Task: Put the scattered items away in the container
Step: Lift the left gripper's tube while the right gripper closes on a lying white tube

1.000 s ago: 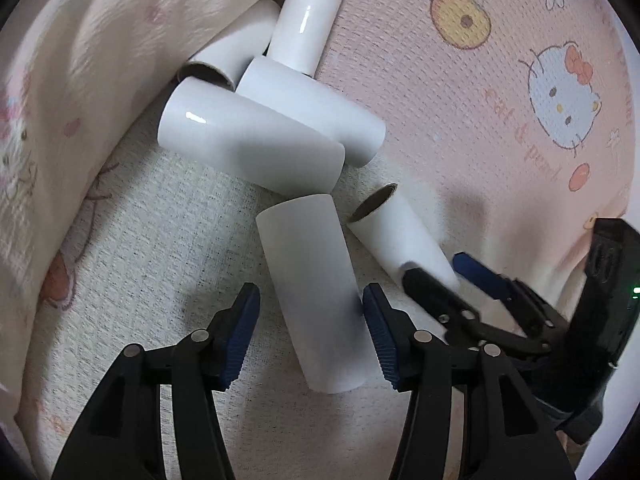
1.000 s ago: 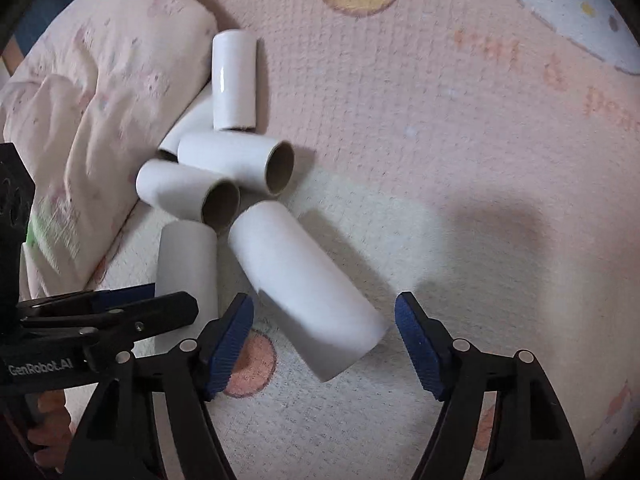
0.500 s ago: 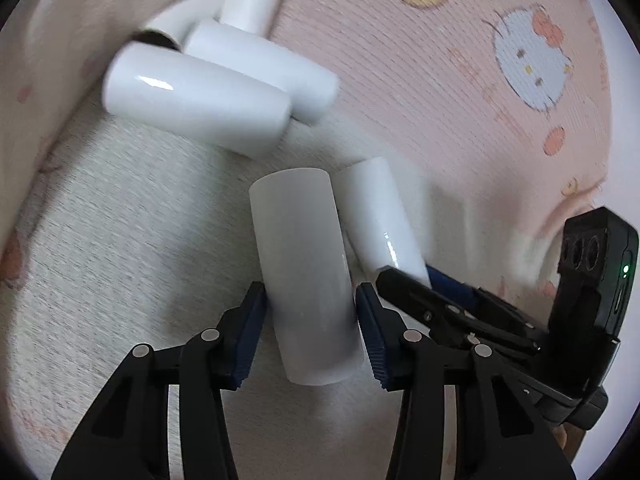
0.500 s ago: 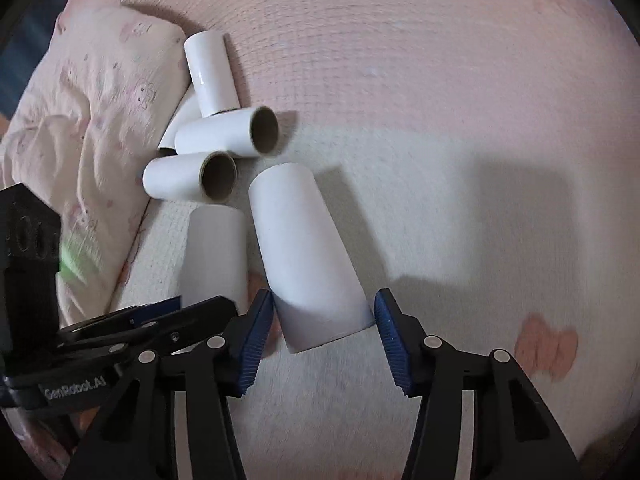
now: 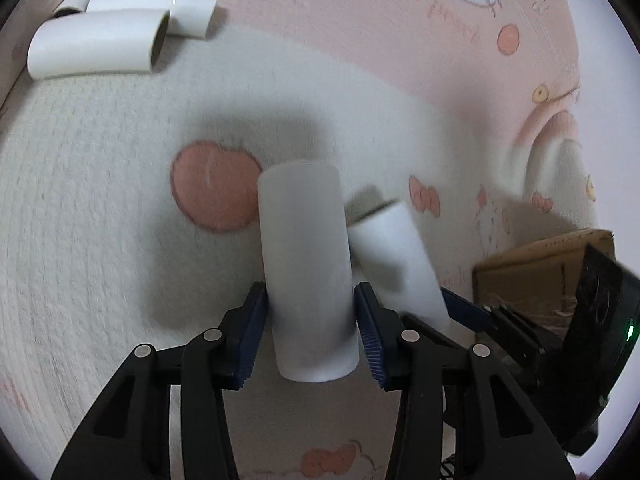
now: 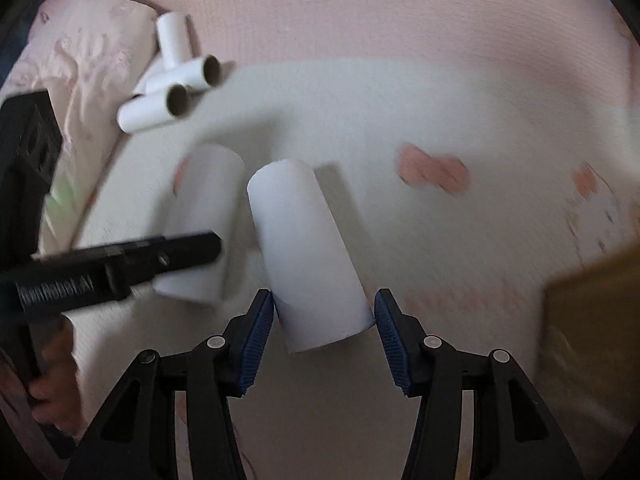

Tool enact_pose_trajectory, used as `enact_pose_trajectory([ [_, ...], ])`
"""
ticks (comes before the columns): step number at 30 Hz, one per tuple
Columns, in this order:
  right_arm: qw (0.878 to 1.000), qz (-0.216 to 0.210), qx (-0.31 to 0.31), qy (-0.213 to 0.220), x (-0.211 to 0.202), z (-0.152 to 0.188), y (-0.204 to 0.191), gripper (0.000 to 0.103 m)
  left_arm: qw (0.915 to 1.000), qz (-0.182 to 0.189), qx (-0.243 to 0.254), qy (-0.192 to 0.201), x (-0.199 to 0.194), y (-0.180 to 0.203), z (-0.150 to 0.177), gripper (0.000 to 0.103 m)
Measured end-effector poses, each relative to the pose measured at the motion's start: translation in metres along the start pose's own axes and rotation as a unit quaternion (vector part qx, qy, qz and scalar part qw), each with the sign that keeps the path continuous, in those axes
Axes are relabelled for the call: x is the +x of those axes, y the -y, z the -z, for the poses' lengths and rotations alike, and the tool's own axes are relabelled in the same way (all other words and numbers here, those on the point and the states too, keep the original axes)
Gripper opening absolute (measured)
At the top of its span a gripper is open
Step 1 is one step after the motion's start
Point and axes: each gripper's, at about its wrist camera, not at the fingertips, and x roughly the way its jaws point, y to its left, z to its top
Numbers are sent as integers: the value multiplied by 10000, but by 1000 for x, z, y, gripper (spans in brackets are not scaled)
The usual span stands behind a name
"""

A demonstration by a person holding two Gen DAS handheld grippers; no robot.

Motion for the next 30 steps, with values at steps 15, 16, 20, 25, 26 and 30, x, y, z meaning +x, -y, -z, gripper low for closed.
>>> enact_pose_trajectory([
  [15,9924,44,522,-1111,-5,35,12,51,9689,-2073,692,-1160,-3,18,39,48],
  [16,9919,17,466,-1184,-5,35,10,52,9665,-2163,776,-1142,-5,19,41,48],
  [20,9918,78,458,-1193,-5,30,6,72,9686,-2104,766,-1086,-17,15,43,48],
  [25,9930,255,249,-1129,-5,16,1,74,9794,-1629,294,-1154,-29,1,35,51],
  [26,9925,269,237,-1165,-2,13,1,74,9815,-1530,259,-1123,-29,-1,32,51],
  [30,9913,490,60,-1219,10,-2,-2,75,9821,-1494,118,-1145,-25,-10,22,51],
])
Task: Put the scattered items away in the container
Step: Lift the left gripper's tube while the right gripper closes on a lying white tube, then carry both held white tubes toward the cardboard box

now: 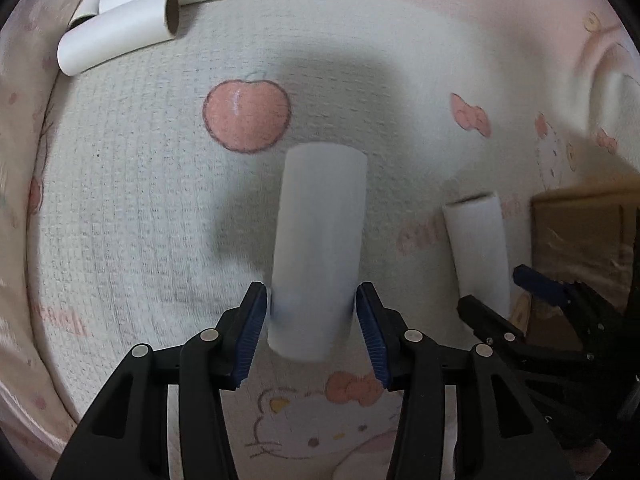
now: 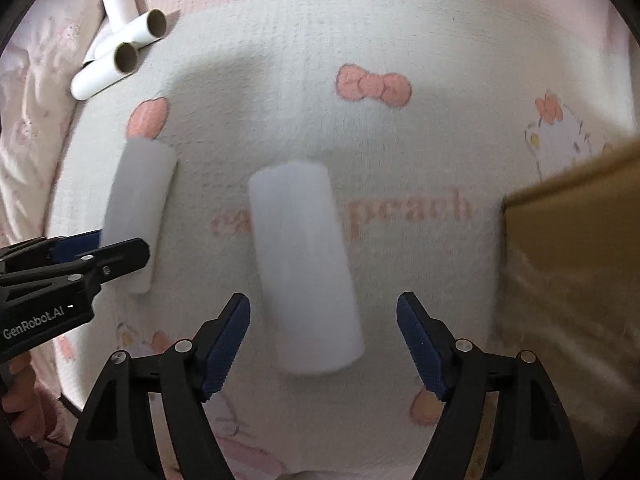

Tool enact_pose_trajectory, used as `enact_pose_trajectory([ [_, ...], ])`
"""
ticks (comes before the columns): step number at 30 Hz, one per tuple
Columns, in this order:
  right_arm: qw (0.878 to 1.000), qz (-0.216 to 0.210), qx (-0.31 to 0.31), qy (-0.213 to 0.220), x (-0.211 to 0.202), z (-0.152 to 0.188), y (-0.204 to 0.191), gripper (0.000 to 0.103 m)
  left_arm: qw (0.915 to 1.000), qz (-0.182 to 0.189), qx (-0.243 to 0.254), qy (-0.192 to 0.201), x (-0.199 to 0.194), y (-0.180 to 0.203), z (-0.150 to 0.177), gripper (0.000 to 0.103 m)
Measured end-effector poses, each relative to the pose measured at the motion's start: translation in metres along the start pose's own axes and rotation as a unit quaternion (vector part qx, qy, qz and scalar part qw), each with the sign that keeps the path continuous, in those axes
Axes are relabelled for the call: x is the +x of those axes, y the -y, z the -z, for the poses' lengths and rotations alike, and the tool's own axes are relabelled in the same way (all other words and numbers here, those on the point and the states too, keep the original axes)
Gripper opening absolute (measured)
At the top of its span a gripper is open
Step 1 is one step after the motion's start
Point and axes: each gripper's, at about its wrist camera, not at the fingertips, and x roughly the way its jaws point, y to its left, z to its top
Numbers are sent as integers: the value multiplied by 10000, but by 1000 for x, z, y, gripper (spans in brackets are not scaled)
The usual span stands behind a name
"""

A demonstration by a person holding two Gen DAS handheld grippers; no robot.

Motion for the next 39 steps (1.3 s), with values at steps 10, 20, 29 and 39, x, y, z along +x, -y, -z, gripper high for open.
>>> enact_pose_trajectory([
  [10,9987,-24,-499,-44,5,-29,-25,74,9999,-37,-156,-51,11,3,-27,51],
  [20,9979,-132,-568,-281,32,-22,-42,75,9994,-233,129,230,2,-10,-17,49],
  [29,9970,-23,-716,-279,31,-10,-56,63,9960,-640,493,370,-1,-3,-6,48],
  [39,9974,-254,-619,-266,23,3,-61,43,9918,-966,719,431,-5,1,20,48],
])
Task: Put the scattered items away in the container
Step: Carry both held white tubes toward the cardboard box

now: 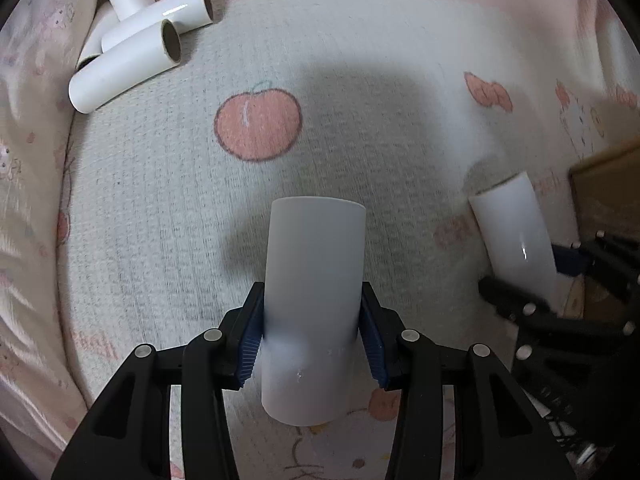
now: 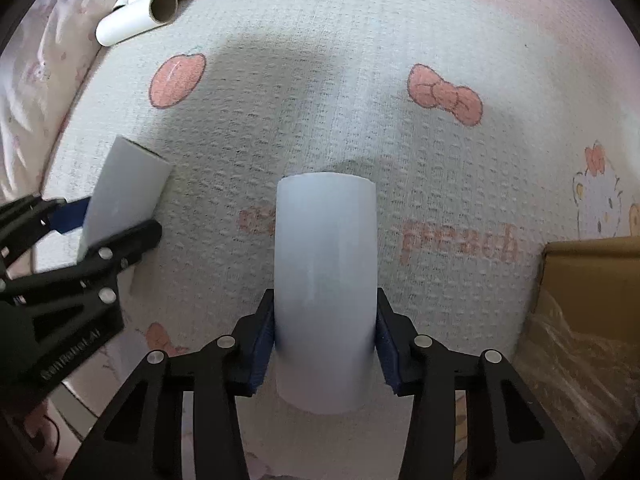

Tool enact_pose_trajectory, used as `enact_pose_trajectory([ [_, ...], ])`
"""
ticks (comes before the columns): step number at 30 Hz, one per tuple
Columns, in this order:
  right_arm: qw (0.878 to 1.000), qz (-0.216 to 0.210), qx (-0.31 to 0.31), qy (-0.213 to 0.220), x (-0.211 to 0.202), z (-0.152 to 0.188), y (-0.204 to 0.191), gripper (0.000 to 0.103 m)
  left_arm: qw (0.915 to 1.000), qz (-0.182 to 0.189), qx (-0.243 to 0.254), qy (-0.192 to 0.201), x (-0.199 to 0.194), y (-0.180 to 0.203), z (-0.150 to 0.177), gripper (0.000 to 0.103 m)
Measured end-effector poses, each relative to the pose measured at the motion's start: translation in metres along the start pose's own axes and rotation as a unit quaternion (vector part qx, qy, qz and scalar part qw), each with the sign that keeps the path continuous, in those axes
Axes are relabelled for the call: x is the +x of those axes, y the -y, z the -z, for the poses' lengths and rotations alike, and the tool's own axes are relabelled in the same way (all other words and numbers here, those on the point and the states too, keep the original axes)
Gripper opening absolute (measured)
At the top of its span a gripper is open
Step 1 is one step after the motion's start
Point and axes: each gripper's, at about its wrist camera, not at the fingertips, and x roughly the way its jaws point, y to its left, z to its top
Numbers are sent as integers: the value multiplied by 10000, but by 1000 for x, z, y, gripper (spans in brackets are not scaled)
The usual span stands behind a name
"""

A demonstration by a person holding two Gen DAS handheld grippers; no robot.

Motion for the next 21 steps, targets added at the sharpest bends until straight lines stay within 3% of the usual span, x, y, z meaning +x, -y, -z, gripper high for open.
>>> enact_pose_trajectory([
  [8,9998,3,3,222,-27,14,-10,43,9991,-30,223,370,-33,10,9,48],
  [12,9988,96,171,453,-51,21,-16,43,9971,-58,436,629,-54,17,8,48],
  [14,9979,123,163,615,-69,25,-19,43,9956,-27,546,760,-76,42,-6,48],
  [16,9969,118,141,770,-84,34,-21,42,9939,52,652,886,-79,38,4,48],
  [17,9961,119,113,862,-98,52,10,41,9928,106,731,947,-84,44,1,48],
  [18,9954,152,107,943,-101,33,16,41,9917,135,806,988,-93,61,6,48],
  [20,9928,258,60,1165,-125,37,23,40,9889,127,1003,1089,-108,75,7,48],
  [21,9921,216,75,1235,-136,45,34,35,9875,105,1071,1156,-111,80,9,48],
])
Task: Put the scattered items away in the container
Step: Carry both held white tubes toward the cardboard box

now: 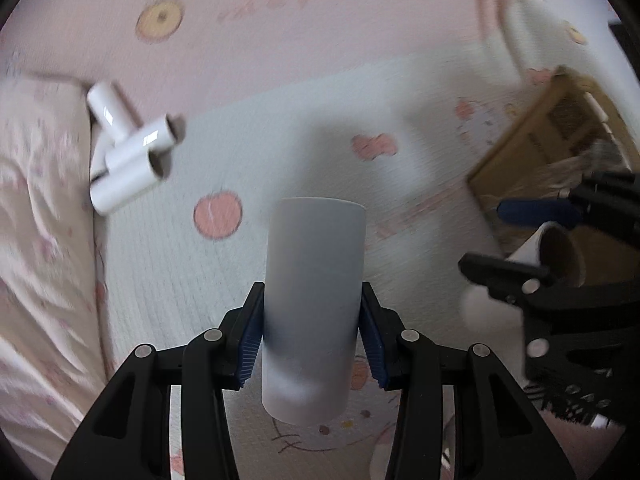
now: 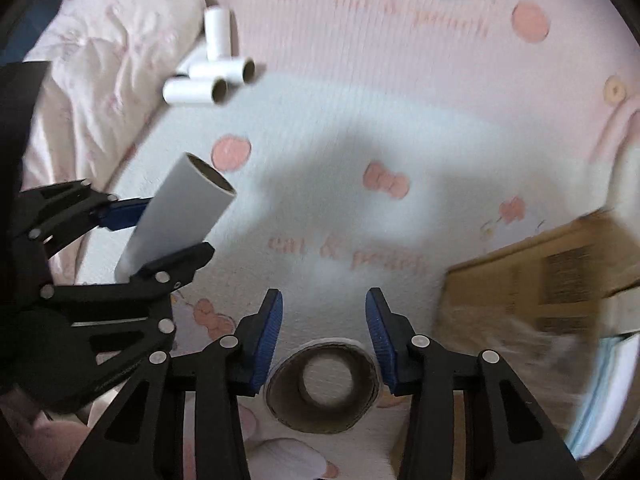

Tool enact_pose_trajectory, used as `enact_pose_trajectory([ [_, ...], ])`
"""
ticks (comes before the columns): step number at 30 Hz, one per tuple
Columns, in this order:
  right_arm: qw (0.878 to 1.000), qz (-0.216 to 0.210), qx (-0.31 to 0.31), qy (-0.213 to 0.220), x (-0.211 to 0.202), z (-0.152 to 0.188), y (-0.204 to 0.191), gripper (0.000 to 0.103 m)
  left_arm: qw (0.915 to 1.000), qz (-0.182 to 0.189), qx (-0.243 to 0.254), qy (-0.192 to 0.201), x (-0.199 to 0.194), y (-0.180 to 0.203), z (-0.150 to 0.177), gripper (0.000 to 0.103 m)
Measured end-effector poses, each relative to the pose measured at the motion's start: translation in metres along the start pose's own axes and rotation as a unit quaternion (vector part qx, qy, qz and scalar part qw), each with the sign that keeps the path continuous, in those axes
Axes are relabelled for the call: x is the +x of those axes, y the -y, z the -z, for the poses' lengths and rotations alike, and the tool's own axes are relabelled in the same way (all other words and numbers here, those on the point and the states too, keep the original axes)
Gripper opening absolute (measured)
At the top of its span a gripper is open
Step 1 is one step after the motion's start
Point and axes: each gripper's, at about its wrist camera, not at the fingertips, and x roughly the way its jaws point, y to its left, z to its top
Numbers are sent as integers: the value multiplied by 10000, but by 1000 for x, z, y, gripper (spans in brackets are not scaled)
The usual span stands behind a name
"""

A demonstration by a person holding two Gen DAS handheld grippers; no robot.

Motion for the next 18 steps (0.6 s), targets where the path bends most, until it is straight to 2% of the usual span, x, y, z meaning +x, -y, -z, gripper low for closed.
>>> enact_pose_trajectory([
  [1,9999,-47,68,56,-13,-1,5,31,9999,-12,91,74,-5,4,-4,48],
  [5,9993,-19,166,332,-47,-14,23,30,9988,75,320,362,-24,15,-26,48],
  [7,9988,-53,307,376,-53,-20,34,25,9981,27,388,483,-30,21,-36,48],
  [11,9985,-95,487,249,-51,-17,45,24,9967,-150,424,675,-32,28,-45,48],
  [15,9965,-274,781,121,-30,-11,44,25,9984,-37,282,481,-18,23,-42,48],
  [18,9952,-539,801,-151,-5,-4,35,27,9995,63,164,257,-5,17,-34,48],
])
